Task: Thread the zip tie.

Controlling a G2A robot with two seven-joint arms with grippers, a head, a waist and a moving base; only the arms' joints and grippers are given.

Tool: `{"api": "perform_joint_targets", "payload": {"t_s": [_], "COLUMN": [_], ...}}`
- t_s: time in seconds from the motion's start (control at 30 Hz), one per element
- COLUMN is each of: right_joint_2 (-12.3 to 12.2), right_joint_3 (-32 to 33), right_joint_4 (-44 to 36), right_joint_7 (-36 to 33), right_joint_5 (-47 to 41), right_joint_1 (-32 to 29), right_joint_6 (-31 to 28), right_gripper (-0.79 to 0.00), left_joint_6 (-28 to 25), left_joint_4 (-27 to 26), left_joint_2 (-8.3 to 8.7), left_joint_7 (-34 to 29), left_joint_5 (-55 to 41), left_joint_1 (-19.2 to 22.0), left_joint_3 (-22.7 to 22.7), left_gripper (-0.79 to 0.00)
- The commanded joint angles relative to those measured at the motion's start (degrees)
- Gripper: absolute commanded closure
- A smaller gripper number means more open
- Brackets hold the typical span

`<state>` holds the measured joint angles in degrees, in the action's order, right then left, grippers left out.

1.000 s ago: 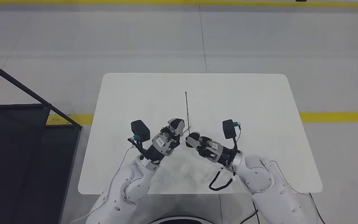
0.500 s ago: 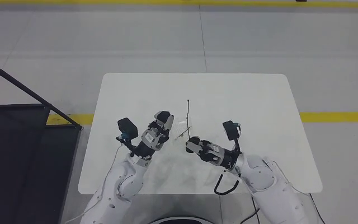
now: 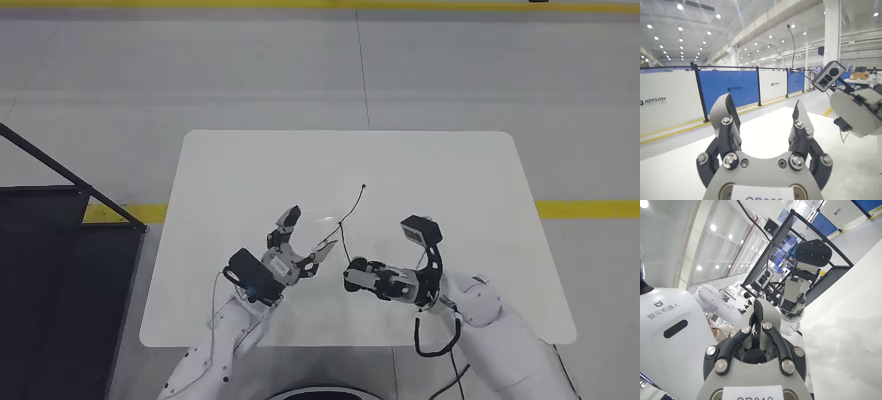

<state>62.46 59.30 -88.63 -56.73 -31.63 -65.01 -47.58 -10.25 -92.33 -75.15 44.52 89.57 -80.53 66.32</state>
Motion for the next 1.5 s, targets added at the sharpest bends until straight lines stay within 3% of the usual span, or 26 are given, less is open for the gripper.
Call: {"api": "perform_joint_targets", "payload": {"t_s": [0.0, 0.43, 0.6, 0.8, 0.93, 1.13, 1.47], "right_joint_2": [-0.5, -0.7, -0.5, -0.5, -0.5, -0.3, 0.7], "right_joint_3": [-0.3, -0.3, -0.9, -1.4, -1.6, -2.0, -3.0], "right_joint_4": [-0.1, -0.2, -0.7, 0.0, 0.0, 0.6, 2.3], "right_joint_7": [-1.3, -0.7, -1.7, -6.6, -9.5, -12.5, -13.6], "right_joint_5": [-2.0, -2.1, -5.5, -12.4, -16.4, -18.6, -18.7], "right_joint_1": [0.4, 0.2, 0.0, 1.1, 1.7, 2.5, 3.5], "right_joint_6": [1.3, 2.4, 3.8, 6.6, 9.5, 12.5, 13.6], "right_gripper": [0.0, 0.0, 0.0, 0.0, 0.0, 0.0, 0.0], "left_joint_6": [1.3, 0.8, -0.9, -2.2, -2.8, -3.4, -1.7], "left_joint_4": [0.4, -0.3, -0.5, 0.7, 1.4, 2.3, 2.6], "left_joint_2": [-0.05, -0.02, 0.21, 0.27, 0.26, 0.23, -0.02], "left_joint_7": [1.0, 0.8, 3.8, 7.2, 8.3, 9.4, 10.8], "left_joint_5": [0.8, 1.2, 2.7, 1.9, 1.2, 1.2, 1.4], "left_joint_1": [0.1, 0.0, 0.0, 0.4, 0.8, 1.4, 2.4], "left_joint_3": [-0.2, -0.5, -0.7, -0.9, -1.1, -1.7, -2.8], "left_gripper": [-0.785, -0.785, -0.785, -0.409, -0.36, -0.348, -0.299]}}
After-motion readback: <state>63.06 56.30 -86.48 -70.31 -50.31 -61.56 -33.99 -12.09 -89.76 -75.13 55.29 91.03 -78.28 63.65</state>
